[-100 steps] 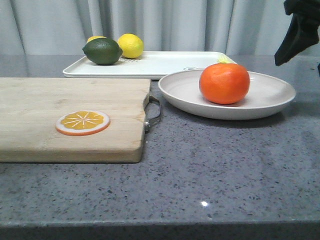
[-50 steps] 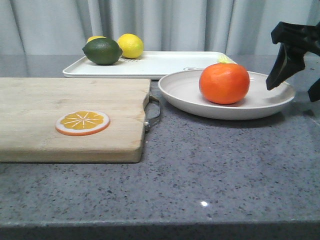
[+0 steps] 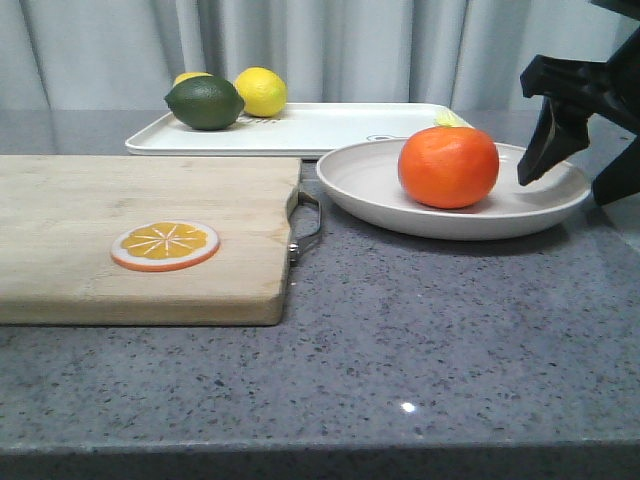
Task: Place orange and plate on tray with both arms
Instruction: 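Move the right gripper down to the plate rim farthest from the board, then grip the plate rim with the right gripper and lift the plate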
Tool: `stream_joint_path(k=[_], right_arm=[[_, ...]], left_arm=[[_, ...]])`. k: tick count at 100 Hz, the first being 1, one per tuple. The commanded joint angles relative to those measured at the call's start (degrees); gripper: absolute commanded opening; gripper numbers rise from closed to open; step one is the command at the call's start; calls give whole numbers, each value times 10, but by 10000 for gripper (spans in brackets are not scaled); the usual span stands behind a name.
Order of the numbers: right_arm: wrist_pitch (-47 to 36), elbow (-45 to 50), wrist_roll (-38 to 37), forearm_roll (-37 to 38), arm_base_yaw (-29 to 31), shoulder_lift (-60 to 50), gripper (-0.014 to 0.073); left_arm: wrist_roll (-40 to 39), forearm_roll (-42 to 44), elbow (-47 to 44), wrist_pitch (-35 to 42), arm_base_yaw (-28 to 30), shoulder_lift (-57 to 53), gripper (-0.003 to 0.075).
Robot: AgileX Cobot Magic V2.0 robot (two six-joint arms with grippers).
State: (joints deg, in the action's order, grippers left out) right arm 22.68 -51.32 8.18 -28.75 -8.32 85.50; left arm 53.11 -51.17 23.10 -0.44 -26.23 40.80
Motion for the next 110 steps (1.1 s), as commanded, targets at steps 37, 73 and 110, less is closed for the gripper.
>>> stream_joint_path(k=[37,73,110], right_arm=[[-1,-10,4,-38,-1,-10,18],[32,-28,4,-61,-1,-47,-66],[90,-198,4,-62,-1,-34,-66]], left_arm=[[0,-3,15,27,0,-3,662],[0,-3,15,27,0,-3,662],[0,-3,15,26,0,-3,662]])
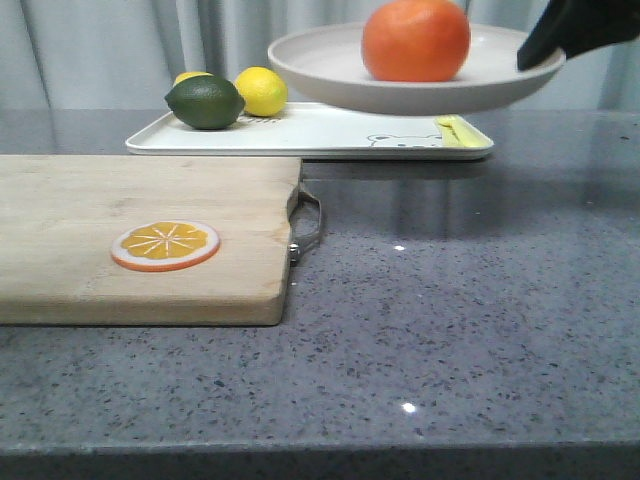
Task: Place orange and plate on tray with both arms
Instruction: 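Grip the plate rim with the right gripper and lift the plate, then carry the plate over the tray and lower it onto the tray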
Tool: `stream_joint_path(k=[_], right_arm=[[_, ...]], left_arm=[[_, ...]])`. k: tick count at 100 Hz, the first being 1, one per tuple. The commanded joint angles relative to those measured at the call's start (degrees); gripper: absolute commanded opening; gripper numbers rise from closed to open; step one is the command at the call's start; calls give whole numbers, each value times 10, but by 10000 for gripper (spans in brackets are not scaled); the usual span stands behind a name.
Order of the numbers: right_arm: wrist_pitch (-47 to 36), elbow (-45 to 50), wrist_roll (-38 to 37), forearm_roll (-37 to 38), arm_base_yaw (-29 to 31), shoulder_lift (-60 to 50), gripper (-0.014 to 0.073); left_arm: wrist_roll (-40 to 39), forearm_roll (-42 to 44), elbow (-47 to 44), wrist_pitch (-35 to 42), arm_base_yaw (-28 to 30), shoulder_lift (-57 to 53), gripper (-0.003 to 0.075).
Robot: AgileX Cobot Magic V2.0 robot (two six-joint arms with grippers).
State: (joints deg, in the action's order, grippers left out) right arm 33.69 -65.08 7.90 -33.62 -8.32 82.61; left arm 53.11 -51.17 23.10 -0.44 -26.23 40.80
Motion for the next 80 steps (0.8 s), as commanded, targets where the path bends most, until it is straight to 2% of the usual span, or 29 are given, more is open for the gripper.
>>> stream_joint_path(k=[1,64,80], right_arm=[[-20,-68,6,-14,-1,-3,-66],[53,-452,6,-23,-1,306,-66],[73,-524,6,-23,-1,368,-66]], left_arm=[[0,-3,15,26,0,-3,662],[0,-3,15,26,0,-3,662],[0,-3,15,26,0,-3,662]])
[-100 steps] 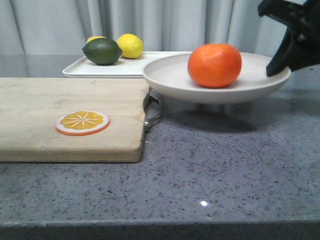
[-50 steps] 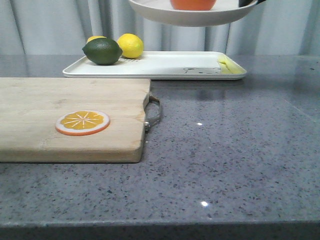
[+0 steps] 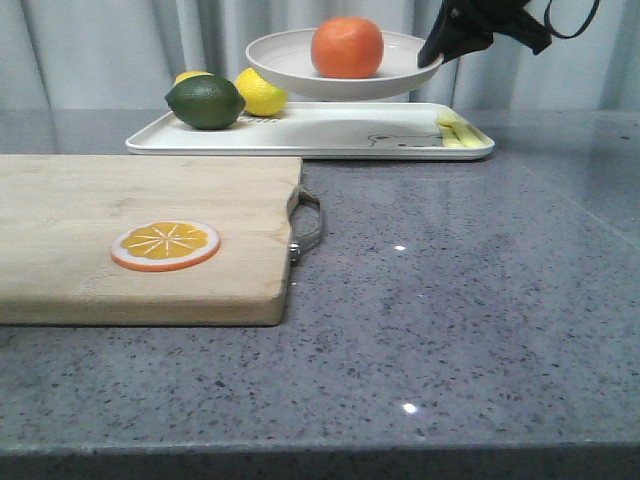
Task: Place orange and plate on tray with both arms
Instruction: 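Carry the plate over the tray and lower it onto the tray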
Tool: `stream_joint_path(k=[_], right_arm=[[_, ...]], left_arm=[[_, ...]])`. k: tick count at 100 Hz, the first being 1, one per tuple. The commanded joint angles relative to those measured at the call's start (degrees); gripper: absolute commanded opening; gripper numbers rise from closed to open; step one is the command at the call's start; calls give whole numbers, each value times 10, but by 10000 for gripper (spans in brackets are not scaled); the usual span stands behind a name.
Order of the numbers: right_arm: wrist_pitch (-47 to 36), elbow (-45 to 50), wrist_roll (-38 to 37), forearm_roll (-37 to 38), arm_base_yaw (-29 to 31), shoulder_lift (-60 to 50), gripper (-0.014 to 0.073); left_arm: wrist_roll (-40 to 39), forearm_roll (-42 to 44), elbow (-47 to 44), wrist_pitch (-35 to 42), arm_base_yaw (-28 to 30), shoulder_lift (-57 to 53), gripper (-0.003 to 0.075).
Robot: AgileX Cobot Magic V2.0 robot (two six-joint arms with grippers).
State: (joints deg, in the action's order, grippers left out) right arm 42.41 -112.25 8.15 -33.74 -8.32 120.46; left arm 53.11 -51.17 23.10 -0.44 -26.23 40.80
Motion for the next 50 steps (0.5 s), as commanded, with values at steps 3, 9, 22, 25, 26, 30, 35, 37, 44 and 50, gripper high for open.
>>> stream_joint_path(k=[3,9,22,25,26,30,35,37,44,50], right_arm=[[-14,-64,4,-22,-1,-2,-66],[-11,-79,4,-22,-1,14,-66],[-9,-101,4,-22,1,37,-66],[-9,-102,4,-22,1,40,-66],[-9,-102,4,-22,1,41,-66],[-9,-102,4,-21,1,44,-66],[-9,-102,4,-21,1,48,-66],[-9,-102,4,-21,2,49,-66],[-10,-102,4,-21,3,54,-66],[-11,-103,4,-21,4,57,-66]], left_arm=[[0,-3,15,26,0,-3,662],[0,-3,15,26,0,-3,662],[0,-3,15,26,0,-3,662],[0,-3,15,26,0,-3,662],[0,-3,15,26,0,-3,662],[0,-3,15,26,0,-3,662],[0,-3,15,26,0,-3,662],[0,-3,15,26,0,-3,662],[0,-3,15,26,0,-3,662],[0,-3,15,26,0,-3,662]])
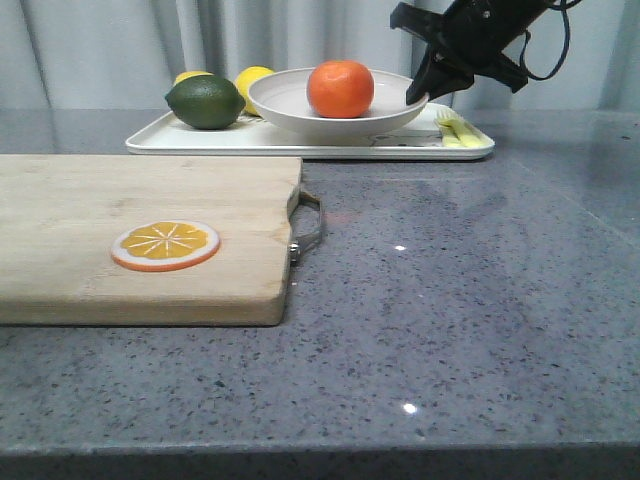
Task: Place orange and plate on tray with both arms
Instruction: 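Carry the plate over the tray and lower it onto the tray, then open the right gripper and raise it off the plate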
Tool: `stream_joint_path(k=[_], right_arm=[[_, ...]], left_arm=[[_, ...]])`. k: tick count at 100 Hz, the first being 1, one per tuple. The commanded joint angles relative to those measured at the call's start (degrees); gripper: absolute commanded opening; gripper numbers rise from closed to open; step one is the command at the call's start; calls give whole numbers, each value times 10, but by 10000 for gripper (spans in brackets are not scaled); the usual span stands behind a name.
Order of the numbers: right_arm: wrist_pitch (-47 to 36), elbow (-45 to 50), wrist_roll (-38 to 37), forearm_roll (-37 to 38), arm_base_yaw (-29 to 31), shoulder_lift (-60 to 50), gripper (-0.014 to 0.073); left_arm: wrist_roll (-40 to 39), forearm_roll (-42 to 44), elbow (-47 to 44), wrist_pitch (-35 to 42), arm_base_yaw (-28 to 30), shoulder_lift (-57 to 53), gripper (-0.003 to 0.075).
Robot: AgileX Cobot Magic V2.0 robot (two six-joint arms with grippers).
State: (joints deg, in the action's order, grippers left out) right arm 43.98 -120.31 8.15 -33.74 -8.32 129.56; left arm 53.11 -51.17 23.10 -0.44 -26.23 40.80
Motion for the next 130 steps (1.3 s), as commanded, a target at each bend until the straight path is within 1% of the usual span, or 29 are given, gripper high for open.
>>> stream_joint_path(k=[1,33,74,84,95,98,99,100,105,106,107,112,121,130], right_arm=[[-28,-23,4,-21,4,-33,-66],[-28,-23,4,-21,6,-9,-66],[-34,-23,4,-22,8,-9,-58],[-33,-25,4,-26,8,-9,13],[-33,-34,4,-32,8,-9,174],[-31,-38,4,-32,8,-9,230],[-31,-39,4,-32,8,-9,230],[-31,-40,4,-32,8,-9,261],[-31,-50,4,-32,9,-9,329],[-33,-51,4,-32,9,-9,329],[-32,-55,4,-32,9,-9,356],[-32,-68,4,-32,11,-9,405],[-11,-104,4,-33,15,-9,453],[46,-148,5,-34,19,-10,458]], left_arm=[[0,-3,15,26,0,-3,662],[0,-4,15,26,0,-3,662],[0,-4,15,26,0,-3,662],[0,-4,15,26,0,-3,662],[0,-4,15,26,0,-3,662],[0,-4,15,26,0,-3,662],[0,-4,15,26,0,-3,662],[0,-4,15,26,0,-3,662],[0,-4,15,26,0,-3,662],[0,-4,15,26,0,-3,662],[0,-4,15,26,0,-3,662],[0,-4,15,26,0,-3,662],[0,-4,15,26,0,-3,662],[0,-4,15,26,0,-3,662]])
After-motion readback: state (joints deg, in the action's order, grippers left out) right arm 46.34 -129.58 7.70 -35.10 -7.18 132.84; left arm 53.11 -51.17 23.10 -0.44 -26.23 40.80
